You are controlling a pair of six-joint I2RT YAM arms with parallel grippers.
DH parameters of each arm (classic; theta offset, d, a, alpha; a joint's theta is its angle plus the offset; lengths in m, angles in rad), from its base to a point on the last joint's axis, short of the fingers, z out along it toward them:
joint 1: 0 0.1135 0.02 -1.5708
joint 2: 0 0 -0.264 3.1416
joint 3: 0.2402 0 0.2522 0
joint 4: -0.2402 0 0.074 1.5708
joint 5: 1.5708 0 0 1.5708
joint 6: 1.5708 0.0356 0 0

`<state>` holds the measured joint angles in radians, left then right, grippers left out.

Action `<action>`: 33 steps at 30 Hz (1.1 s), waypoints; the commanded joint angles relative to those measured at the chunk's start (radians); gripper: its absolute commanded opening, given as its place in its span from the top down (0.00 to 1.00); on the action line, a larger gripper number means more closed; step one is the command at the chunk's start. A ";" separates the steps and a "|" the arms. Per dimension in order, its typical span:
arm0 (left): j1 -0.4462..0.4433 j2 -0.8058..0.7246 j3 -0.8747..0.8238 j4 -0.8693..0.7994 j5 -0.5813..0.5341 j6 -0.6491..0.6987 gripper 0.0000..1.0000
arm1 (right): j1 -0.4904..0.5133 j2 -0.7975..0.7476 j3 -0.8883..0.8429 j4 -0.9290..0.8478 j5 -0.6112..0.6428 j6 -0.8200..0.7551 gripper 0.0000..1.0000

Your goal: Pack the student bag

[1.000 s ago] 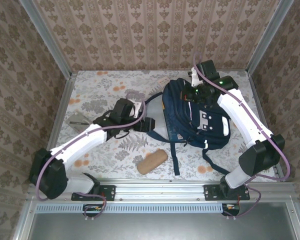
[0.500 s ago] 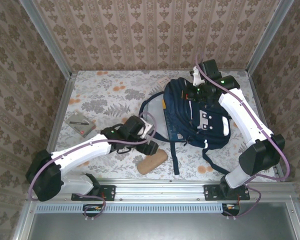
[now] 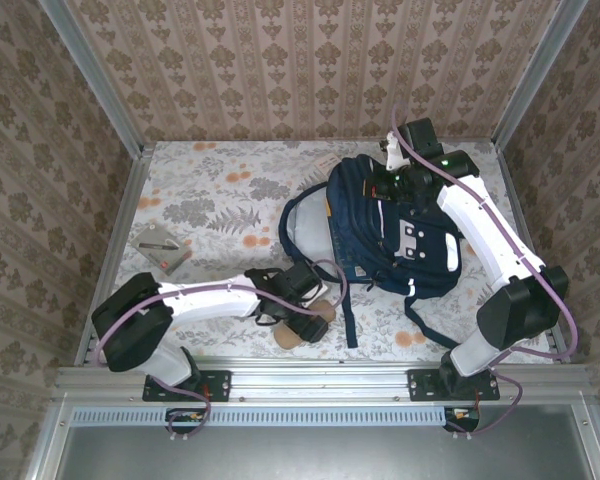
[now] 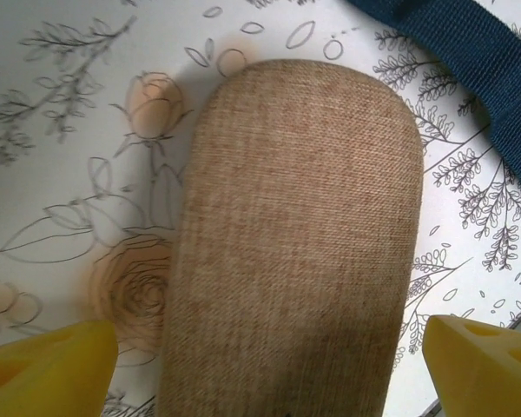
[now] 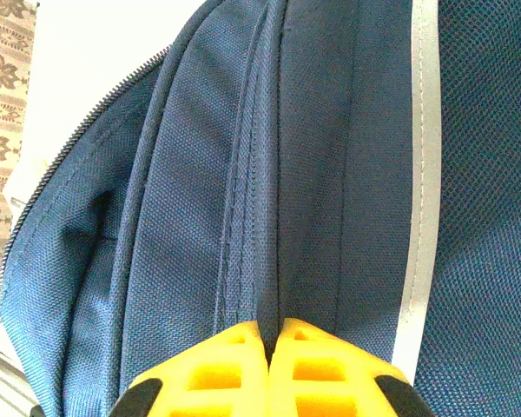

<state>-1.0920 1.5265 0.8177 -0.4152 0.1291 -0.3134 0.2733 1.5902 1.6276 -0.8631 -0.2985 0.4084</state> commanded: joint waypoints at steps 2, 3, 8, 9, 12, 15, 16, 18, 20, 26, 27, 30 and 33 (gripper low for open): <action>-0.019 0.039 -0.007 0.013 -0.024 0.023 0.11 | -0.015 0.004 0.032 0.076 -0.008 0.007 1.00; -0.019 0.046 -0.009 0.017 -0.025 0.022 0.13 | -0.015 0.005 0.033 0.074 -0.010 0.007 1.00; -0.016 0.068 -0.006 0.022 -0.043 0.018 0.29 | -0.016 0.006 0.033 0.069 -0.015 0.006 1.00; -0.013 0.067 -0.008 0.024 -0.048 0.017 0.32 | -0.014 0.006 0.033 0.070 -0.015 0.007 1.00; 0.002 0.050 -0.008 0.019 -0.057 0.017 0.43 | -0.015 0.005 0.034 0.067 -0.018 0.007 1.00; 0.028 0.009 -0.005 -0.003 -0.064 0.020 0.60 | -0.015 0.007 0.040 0.062 -0.019 0.008 1.00; 0.038 -0.009 -0.005 -0.011 -0.066 0.018 0.63 | -0.016 0.007 0.042 0.061 -0.020 0.008 1.00; 0.071 -0.059 -0.001 -0.035 -0.068 0.019 0.62 | -0.014 0.007 0.043 0.061 -0.021 0.008 1.00; 0.107 -0.109 0.004 -0.054 -0.064 0.023 0.66 | -0.014 0.007 0.040 0.061 -0.022 0.009 1.00; 0.230 -0.178 0.103 -0.100 -0.004 0.012 0.63 | -0.016 -0.004 0.023 0.071 -0.034 0.024 1.00; 0.253 -0.171 0.129 -0.100 0.013 0.006 0.63 | -0.015 -0.006 0.020 0.074 -0.037 0.026 1.00; 0.306 -0.123 0.199 -0.065 0.038 -0.050 0.61 | -0.014 -0.019 -0.003 0.087 -0.042 0.038 1.00; 0.342 -0.035 0.287 -0.005 0.055 -0.140 0.61 | -0.014 -0.031 -0.030 0.105 -0.049 0.050 1.00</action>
<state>-0.7742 1.4319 1.0367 -0.4721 0.1459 -0.3618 0.2707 1.5963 1.6131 -0.8455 -0.3286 0.4343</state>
